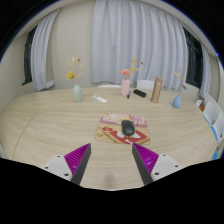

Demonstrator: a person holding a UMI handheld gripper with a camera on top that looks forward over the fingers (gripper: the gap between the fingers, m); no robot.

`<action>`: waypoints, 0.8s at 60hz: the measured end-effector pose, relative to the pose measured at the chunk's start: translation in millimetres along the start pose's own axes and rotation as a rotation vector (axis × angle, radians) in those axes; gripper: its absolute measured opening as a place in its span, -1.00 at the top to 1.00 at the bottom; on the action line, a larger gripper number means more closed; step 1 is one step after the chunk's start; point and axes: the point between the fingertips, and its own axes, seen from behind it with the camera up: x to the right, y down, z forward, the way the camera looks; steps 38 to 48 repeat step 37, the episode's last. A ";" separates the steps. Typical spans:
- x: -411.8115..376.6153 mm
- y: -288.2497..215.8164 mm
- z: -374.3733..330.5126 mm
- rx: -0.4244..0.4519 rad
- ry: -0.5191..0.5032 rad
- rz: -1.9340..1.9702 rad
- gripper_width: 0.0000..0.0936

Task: Arrange mouse

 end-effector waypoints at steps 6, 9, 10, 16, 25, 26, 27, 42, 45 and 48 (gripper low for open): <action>-16.2 21.9 -29.1 -0.019 -0.008 0.002 -0.82; -23.4 29.3 -41.7 -0.026 -0.012 0.001 -0.82; -25.6 30.7 -45.4 -0.025 -0.014 -0.001 -0.82; -33.3 40.8 -60.4 -0.015 -0.011 -0.029 -0.82; -36.2 47.5 -69.0 -0.016 -0.001 -0.029 -0.84; -35.8 47.6 -69.5 -0.015 0.004 -0.032 -0.84; -35.1 47.7 -69.7 -0.014 0.008 -0.034 -0.84; -35.2 47.5 -71.4 -0.020 0.011 -0.020 -0.84; -35.2 47.5 -71.4 -0.020 0.011 -0.020 -0.84; -35.2 47.5 -71.4 -0.020 0.011 -0.020 -0.84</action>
